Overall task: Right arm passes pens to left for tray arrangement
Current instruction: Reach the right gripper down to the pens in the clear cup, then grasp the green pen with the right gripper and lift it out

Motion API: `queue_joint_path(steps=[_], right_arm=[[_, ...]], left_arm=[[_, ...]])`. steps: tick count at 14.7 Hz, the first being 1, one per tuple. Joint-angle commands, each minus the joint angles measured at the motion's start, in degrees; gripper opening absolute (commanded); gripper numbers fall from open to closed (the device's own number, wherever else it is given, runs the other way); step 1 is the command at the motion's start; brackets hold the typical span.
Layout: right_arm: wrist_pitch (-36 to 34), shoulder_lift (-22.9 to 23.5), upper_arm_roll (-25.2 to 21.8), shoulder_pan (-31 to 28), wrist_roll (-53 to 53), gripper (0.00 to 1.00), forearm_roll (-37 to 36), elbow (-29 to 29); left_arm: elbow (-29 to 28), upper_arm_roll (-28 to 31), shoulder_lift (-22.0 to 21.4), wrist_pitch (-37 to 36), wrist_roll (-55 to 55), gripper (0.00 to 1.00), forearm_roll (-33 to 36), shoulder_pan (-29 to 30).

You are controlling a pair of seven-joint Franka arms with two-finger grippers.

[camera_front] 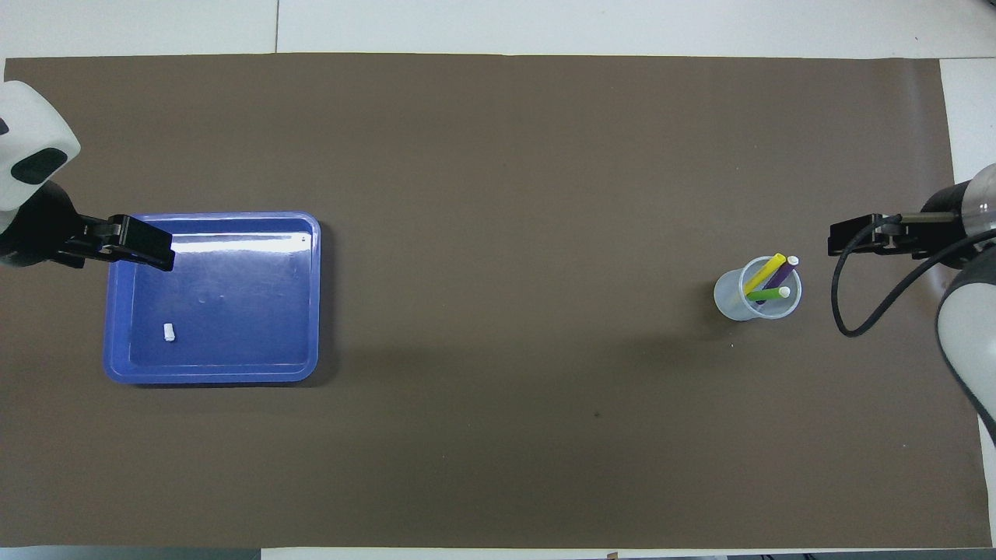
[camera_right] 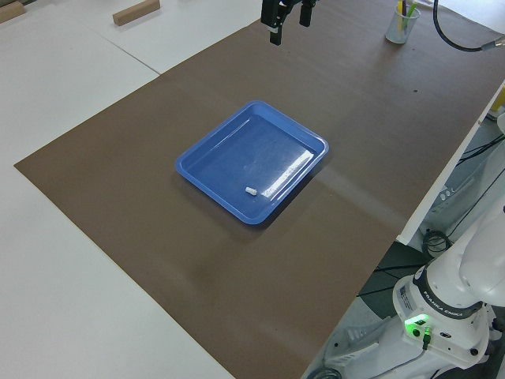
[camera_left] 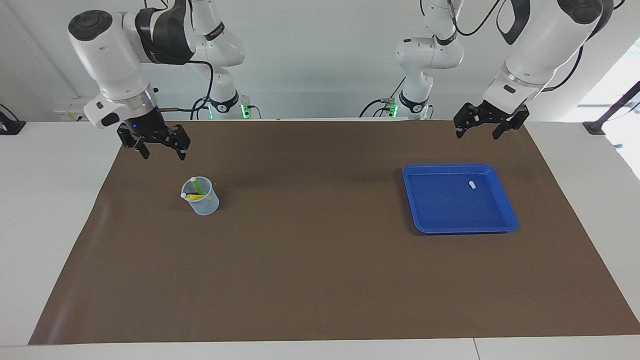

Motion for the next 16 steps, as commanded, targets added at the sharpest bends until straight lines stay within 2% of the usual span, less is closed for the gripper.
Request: queue_joint_path(steps=[1, 5, 7, 11, 13, 15, 16], right_arm=[[6.0, -1.9, 1.2, -0.3, 0.1, 1.0, 1.0, -7.2], [10.5, -0.8, 1.2, -0.3, -0.9, 1.0, 1.0, -12.2], [15.4, -0.5, 1.2, -0.3, -1.9, 1.0, 1.0, -15.5], [18.1, -0.5, 1.2, -0.3, -2.9, 0.93, 1.0, -18.0], [18.5, -0.5, 1.2, -0.2, -2.9, 0.84, 1.0, -18.1], [19.9, -0.4, 1.3, -0.3, -3.0, 0.66, 1.0, -18.1], [20.0, -0.4, 1.3, -0.2, -3.0, 0.61, 1.0, -18.1]], left_arm=[[-1.0, 0.3, -1.0, -0.1, 0.2, 1.0, -0.3, -0.5], [-2.8, 0.2, -1.8, 0.1, 0.4, 1.0, -0.3, -0.5], [-3.2, 0.3, -2.2, 0.1, 0.9, 1.0, -0.3, -0.5], [-3.3, 0.2, -2.2, 0.2, 1.2, 1.0, -0.3, -0.6], [-3.4, 0.2, -2.3, 0.3, 1.1, 1.0, -0.3, -0.6], [-3.4, 0.2, -2.2, 0.3, 1.0, 1.0, -0.3, -0.6], [-3.4, 0.2, -2.3, 0.3, 1.0, 1.0, -0.3, -0.6]])
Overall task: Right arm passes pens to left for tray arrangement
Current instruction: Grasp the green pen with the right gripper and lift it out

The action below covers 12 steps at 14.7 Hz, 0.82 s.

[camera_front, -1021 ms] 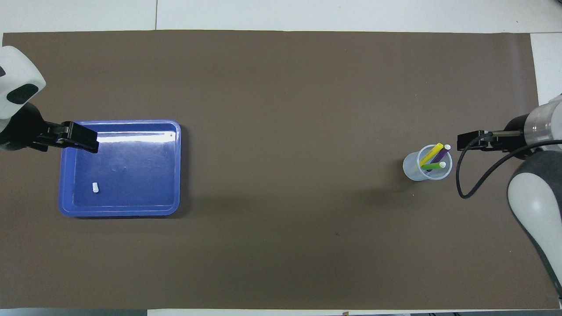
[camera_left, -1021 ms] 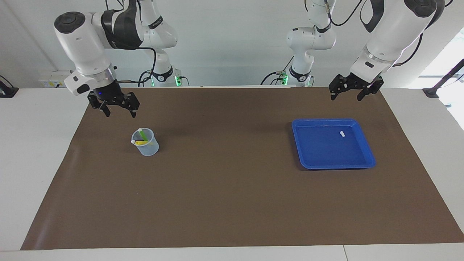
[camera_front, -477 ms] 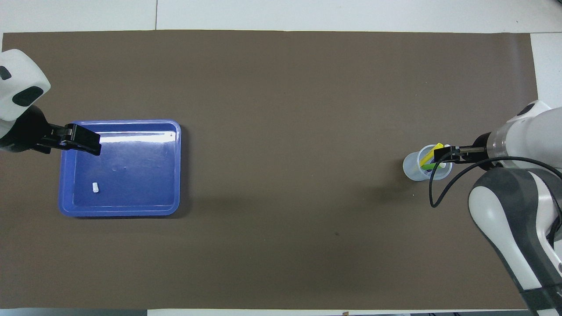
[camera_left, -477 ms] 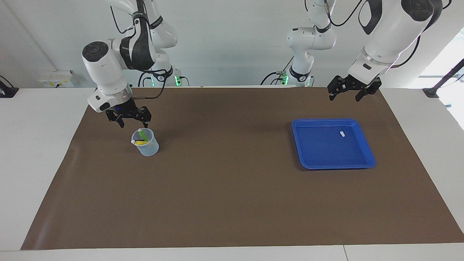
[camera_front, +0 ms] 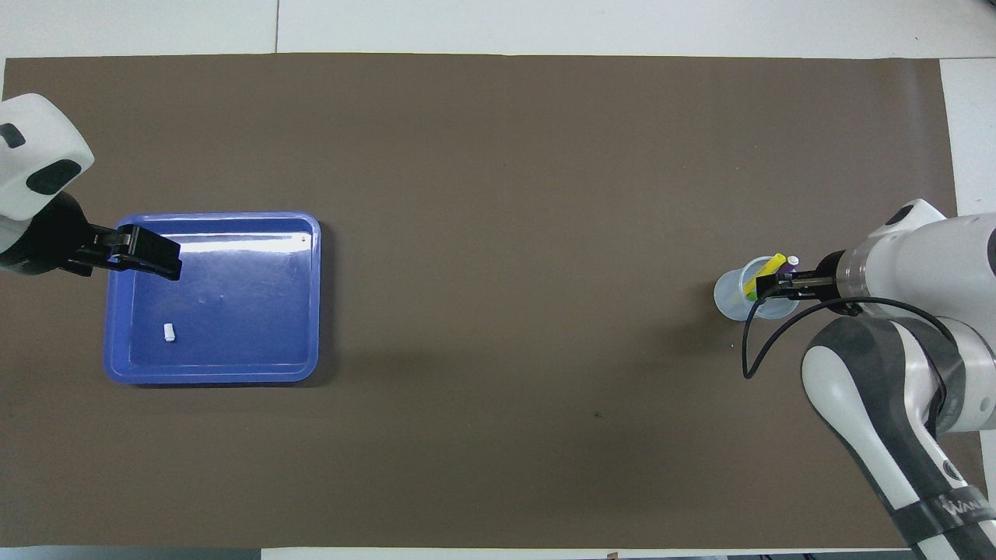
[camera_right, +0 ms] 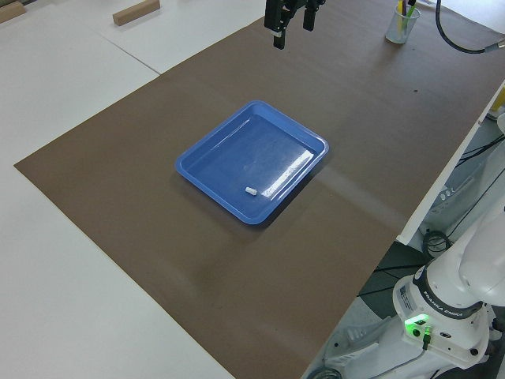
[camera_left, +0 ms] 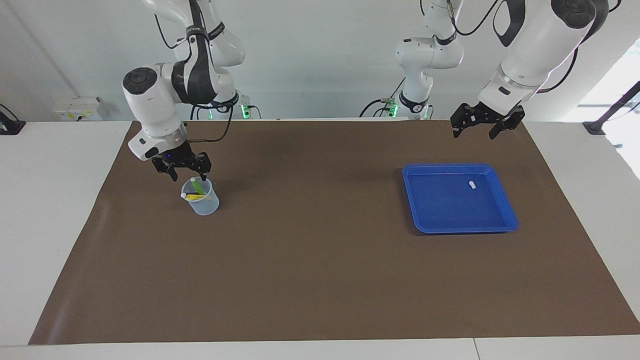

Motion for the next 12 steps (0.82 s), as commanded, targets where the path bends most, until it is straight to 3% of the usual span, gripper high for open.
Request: queue_joint_path(steps=[1, 6, 7, 8, 9, 12], right_arm=[[1.6, -0.7, 0.3, -0.3, -1.6, 0.61, 1.0, -1.5], [2.3, 0.0, 0.8, -0.3, -1.4, 0.6, 1.0, -1.9], [2.3, 0.0, 0.9, -0.3, -1.5, 0.51, 1.0, -1.8], [2.3, 0.0, 1.0, -0.3, -1.6, 0.31, 1.0, -1.8], [2.3, 0.0, 1.0, -0.4, -1.5, 0.02, 1.0, -1.8], [1.9, 0.2, 1.0, -0.4, -1.5, 0.0, 1.0, -1.1]], left_arm=[[-1.9, 0.2, -1.6, 0.3, 0.7, 1.0, -0.3, -0.2], [-2.1, 0.1, -1.6, 0.3, 0.7, 1.0, -0.3, -0.2], [-2.1, 0.1, -1.6, 0.3, 0.7, 1.0, -0.4, -0.2], [-2.1, 0.1, -1.6, 0.3, 0.4, 1.0, -0.4, -0.2], [-2.2, 0.1, -1.6, 0.3, 0.3, 1.0, -0.4, -0.2], [-2.1, 0.2, -1.6, 0.3, 0.2, 1.0, -0.4, -0.2]])
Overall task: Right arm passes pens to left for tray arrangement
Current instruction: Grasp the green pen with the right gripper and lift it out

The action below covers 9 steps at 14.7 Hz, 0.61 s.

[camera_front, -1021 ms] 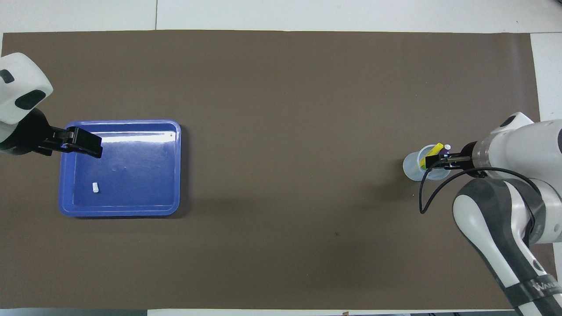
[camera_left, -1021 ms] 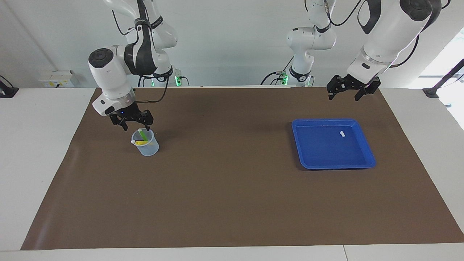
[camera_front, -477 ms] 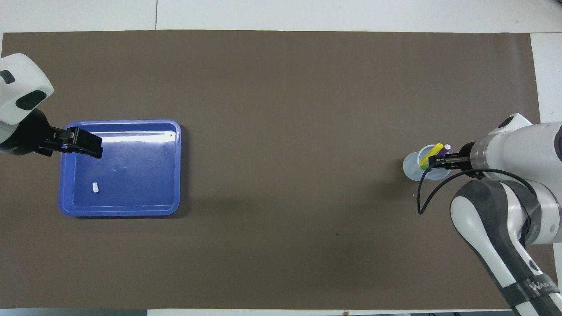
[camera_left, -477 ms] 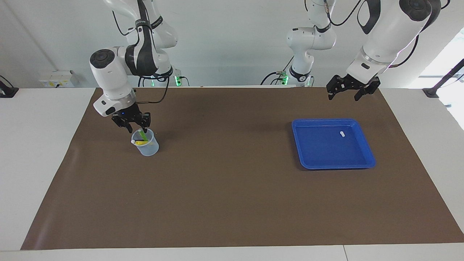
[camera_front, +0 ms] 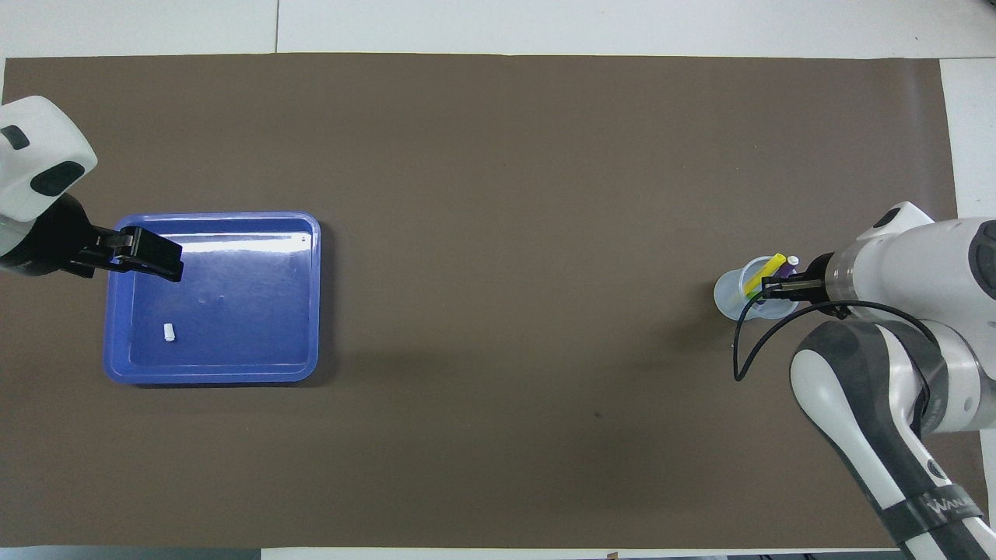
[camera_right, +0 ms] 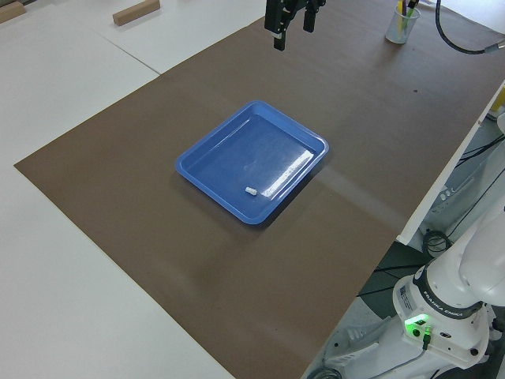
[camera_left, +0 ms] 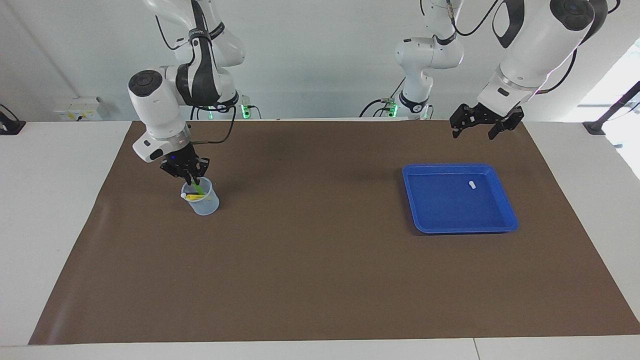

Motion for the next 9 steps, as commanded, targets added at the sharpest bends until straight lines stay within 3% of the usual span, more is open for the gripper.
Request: queue_joint_path(steps=[1, 5, 9], right_arm=[[0.7, -0.3, 0.3, -0.4, -1.5, 0.0, 1.0, 0.0], [-3.1, -2.0, 0.3, -0.4, -1.5, 0.0, 1.0, 4.4], [-12.7, -3.8, 0.3, -0.4, -1.3, 0.0, 2.5, 11.5]], left_arm=[[-1.7, 0.3, -1.6, 0.3, 0.2, 1.0, -0.4, -0.2], [-1.8, 0.3, -1.6, 0.3, 0.2, 1.0, -0.4, -0.2], [-1.8, 0.2, -1.7, 0.2, 0.1, 1.0, -0.4, -0.1]])
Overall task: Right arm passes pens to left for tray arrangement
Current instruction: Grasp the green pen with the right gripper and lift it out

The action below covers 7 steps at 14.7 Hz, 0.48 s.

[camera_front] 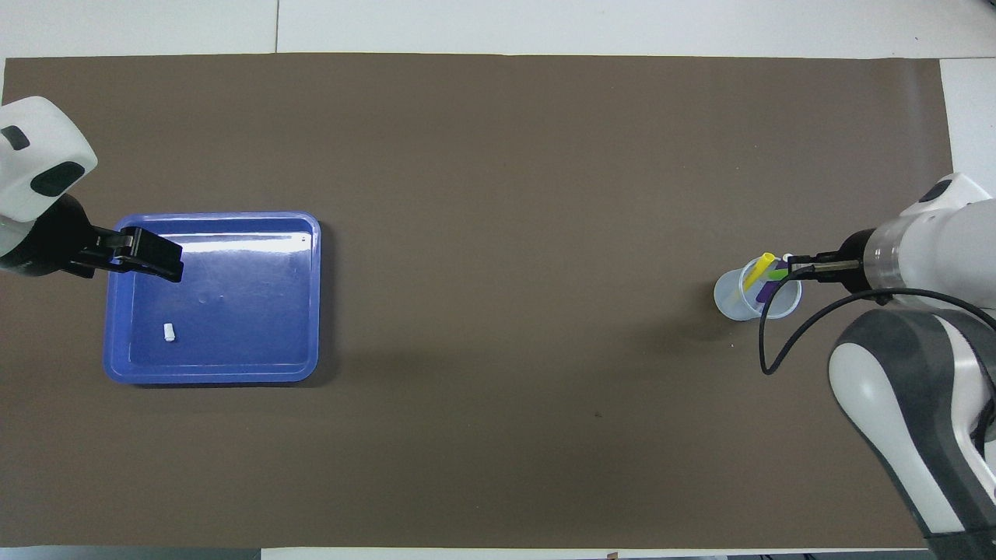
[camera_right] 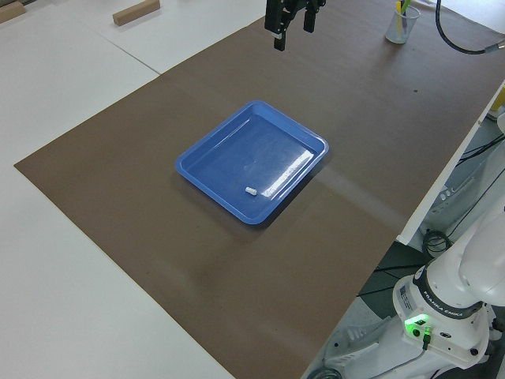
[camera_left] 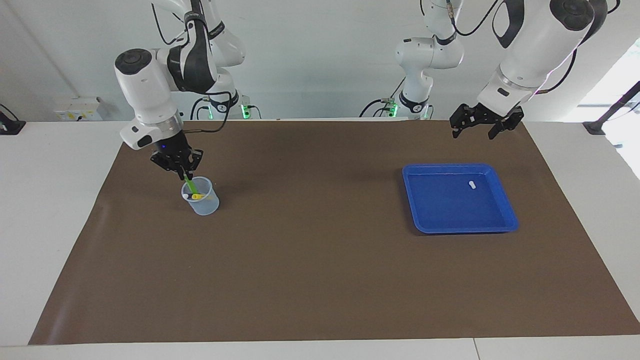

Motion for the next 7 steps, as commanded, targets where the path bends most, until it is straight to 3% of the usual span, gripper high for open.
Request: queue_joint_path(steps=[1, 4, 7], right_arm=[[-7.7, -0.8, 0.2, -0.5, -1.1, 0.0, 3.9, 6.2], [-15.2, -0.7, 0.1, -0.5, 0.3, 0.0, 9.1, 11.8], [-16.9, -0.3, 0.2, -0.5, 7.5, 0.0, 19.2, 13.0]], left_arm=[[-1.7, 0.2, -1.6, 0.1, 0.1, 1.0, -0.4, -0.2], [-2.3, 0.2, -2.0, -0.3, 0.2, 1.0, -0.8, -0.1], [-2.7, 0.3, -2.3, -0.4, -1.4, 1.0, -4.4, 0.6]])
